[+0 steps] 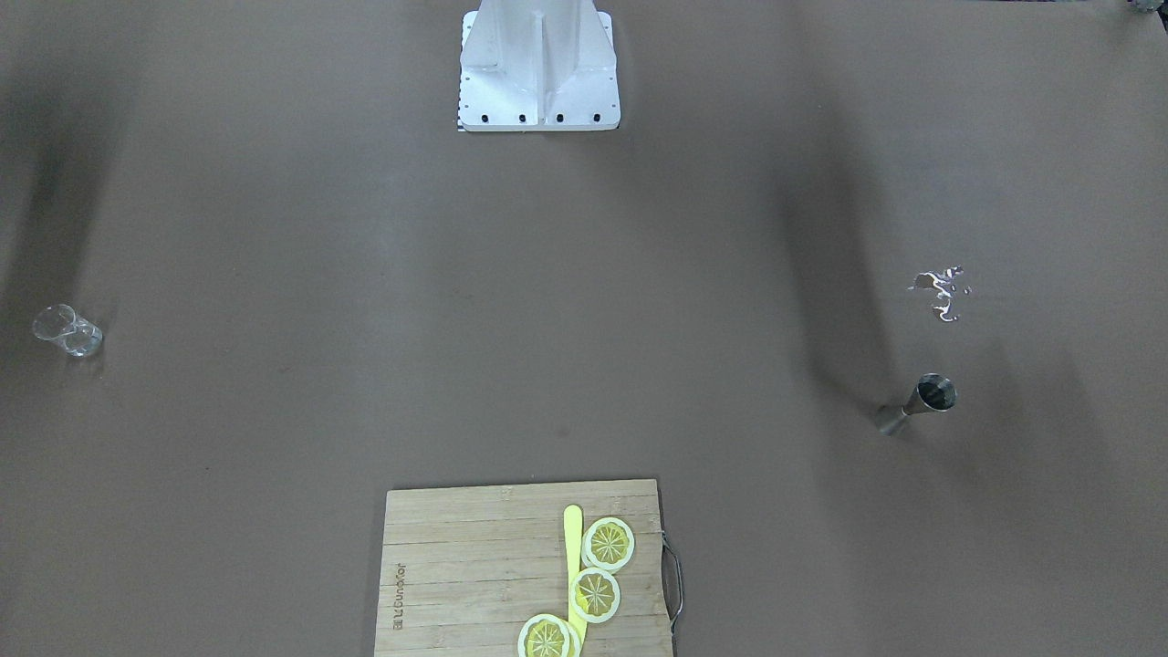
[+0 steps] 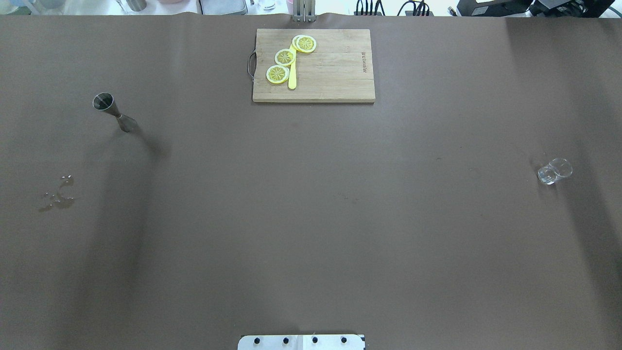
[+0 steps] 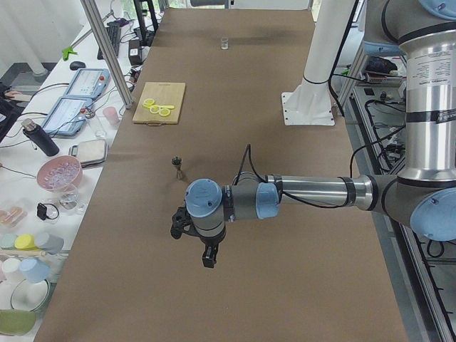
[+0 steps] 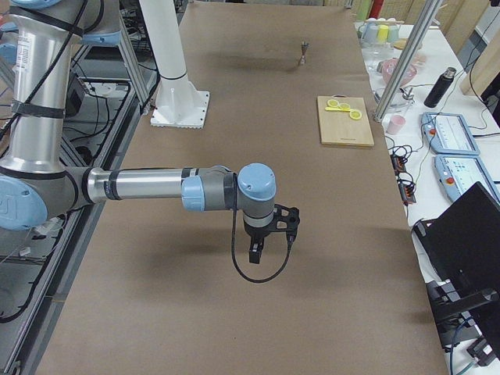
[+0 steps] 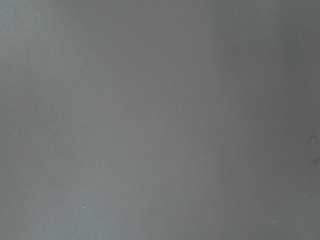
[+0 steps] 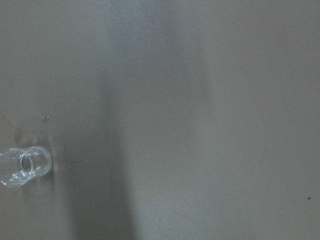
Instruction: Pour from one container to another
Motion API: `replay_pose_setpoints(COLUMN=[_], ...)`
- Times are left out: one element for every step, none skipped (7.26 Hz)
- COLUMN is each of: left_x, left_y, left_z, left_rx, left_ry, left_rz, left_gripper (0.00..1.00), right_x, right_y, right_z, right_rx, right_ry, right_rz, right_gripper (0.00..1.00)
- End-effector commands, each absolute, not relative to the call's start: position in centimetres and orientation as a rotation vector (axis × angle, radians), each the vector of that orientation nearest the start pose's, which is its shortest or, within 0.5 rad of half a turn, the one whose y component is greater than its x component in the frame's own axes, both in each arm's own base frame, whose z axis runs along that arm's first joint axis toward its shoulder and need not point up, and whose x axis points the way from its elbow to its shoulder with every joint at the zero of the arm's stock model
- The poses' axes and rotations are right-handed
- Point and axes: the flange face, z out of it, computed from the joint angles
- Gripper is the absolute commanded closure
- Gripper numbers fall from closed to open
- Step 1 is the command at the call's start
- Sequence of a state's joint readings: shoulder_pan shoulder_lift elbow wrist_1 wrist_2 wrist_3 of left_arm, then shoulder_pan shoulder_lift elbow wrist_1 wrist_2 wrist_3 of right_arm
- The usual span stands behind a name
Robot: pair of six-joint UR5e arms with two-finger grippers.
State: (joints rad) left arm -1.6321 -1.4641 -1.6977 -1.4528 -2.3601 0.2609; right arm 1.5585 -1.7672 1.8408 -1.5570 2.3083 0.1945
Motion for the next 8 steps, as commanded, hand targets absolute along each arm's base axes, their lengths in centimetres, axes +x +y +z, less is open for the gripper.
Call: replay_pose_setpoints(left_x=[-9.04,-9.05,-9.05,-9.05,-9.03,-9.0,-8.99,-8.98], left_y=[-44.09,-44.24,-44.19,-44.28,-44.17,-44.1,-43.87,-43.72], left_z=[65.0,64.93,64.78,64.62,64.51,64.5,64.77,64.91], left_rx=[0.049,0.05,0.053,0.055,0.058,0.056,0.051,0.048], left_ry=[0.793,0.793,0.792,0.793,0.794,0.798,0.798,0.799], left_rz=[0.153,0.152,0.154,0.152,0.153,0.151,0.148,0.147], left_gripper=[0.02,0.02,0.02,0.02,0.02,0.02,0.02,0.02], right_x=[6.12,6.12,6.12,6.11,6.12,6.12,6.11,6.11], right_y=[-41.49,-41.49,-41.48,-41.49,-41.49,-41.49,-41.56,-41.56], right_z=[61.5,61.43,61.52,61.42,61.43,61.43,61.35,61.35], right_rx=[0.009,0.01,0.007,0.01,0.01,0.01,0.012,0.012], right_ry=[-0.743,-0.743,-0.743,-0.744,-0.743,-0.743,-0.745,-0.745], right_rz=[0.14,0.139,0.14,0.139,0.139,0.139,0.139,0.139], right_gripper=[0.0,0.0,0.0,0.0,0.0,0.0,0.0,0.0])
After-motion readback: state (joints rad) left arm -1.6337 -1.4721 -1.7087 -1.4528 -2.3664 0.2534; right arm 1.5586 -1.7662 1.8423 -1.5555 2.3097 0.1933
